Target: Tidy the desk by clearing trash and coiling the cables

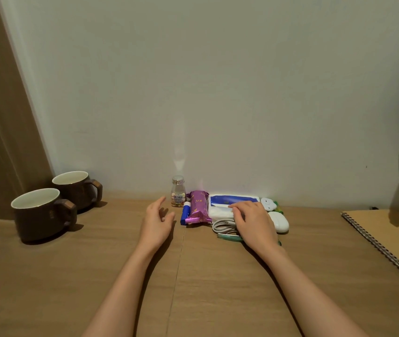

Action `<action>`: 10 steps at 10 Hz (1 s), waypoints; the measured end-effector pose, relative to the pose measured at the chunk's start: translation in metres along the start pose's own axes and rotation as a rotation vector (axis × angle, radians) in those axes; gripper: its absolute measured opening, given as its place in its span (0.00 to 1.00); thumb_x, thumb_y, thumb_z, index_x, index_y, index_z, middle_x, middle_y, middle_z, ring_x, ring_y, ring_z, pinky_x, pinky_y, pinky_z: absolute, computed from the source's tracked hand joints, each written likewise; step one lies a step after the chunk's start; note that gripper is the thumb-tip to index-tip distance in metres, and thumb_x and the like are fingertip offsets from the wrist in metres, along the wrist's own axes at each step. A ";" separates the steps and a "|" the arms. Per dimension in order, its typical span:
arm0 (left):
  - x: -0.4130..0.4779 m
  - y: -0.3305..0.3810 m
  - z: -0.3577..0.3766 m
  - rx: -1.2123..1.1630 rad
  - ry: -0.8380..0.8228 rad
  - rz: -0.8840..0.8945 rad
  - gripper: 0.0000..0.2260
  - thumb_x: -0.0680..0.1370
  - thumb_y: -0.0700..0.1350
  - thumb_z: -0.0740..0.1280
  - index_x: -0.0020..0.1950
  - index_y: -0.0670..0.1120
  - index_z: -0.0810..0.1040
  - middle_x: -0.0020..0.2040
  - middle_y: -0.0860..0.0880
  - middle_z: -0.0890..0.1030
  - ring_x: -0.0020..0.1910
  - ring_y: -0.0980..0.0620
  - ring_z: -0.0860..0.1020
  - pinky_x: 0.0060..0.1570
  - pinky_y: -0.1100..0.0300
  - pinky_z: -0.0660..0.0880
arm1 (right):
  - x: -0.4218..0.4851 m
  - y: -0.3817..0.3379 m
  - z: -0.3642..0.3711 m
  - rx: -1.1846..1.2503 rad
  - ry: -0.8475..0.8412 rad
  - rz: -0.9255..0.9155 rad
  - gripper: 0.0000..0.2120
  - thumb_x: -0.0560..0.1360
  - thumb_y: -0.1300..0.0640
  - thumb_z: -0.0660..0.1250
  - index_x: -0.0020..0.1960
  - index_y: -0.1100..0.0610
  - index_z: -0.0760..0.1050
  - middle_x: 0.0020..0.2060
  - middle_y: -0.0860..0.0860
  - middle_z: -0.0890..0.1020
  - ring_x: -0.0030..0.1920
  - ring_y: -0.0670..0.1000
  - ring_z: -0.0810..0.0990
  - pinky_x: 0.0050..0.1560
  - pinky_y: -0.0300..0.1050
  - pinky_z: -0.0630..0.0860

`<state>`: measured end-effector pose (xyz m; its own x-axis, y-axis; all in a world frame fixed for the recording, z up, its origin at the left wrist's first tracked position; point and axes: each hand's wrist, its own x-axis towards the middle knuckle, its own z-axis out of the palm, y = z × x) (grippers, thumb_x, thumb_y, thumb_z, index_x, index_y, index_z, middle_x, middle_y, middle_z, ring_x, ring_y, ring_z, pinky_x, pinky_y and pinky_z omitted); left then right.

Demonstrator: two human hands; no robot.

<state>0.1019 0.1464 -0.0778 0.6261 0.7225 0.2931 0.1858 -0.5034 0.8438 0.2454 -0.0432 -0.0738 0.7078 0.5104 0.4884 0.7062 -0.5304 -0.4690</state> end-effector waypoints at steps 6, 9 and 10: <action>0.018 -0.003 0.018 0.106 -0.150 0.020 0.25 0.80 0.43 0.61 0.76 0.46 0.58 0.74 0.47 0.66 0.72 0.50 0.64 0.68 0.54 0.64 | 0.001 0.001 0.002 -0.013 0.011 -0.001 0.13 0.80 0.52 0.57 0.55 0.48 0.80 0.52 0.42 0.82 0.53 0.48 0.73 0.51 0.43 0.69; 0.003 0.005 0.013 -0.006 -0.097 0.047 0.25 0.80 0.43 0.60 0.76 0.45 0.57 0.74 0.48 0.64 0.73 0.49 0.63 0.68 0.56 0.63 | 0.000 -0.005 -0.005 -0.021 -0.018 -0.012 0.14 0.80 0.52 0.57 0.58 0.49 0.79 0.55 0.44 0.82 0.57 0.49 0.74 0.54 0.46 0.71; -0.003 0.001 0.007 -0.083 -0.053 0.022 0.24 0.81 0.46 0.60 0.76 0.48 0.57 0.75 0.48 0.62 0.73 0.49 0.62 0.70 0.52 0.62 | 0.002 -0.010 -0.015 -0.019 0.021 -0.020 0.13 0.79 0.53 0.58 0.59 0.50 0.79 0.56 0.46 0.81 0.59 0.51 0.75 0.56 0.47 0.70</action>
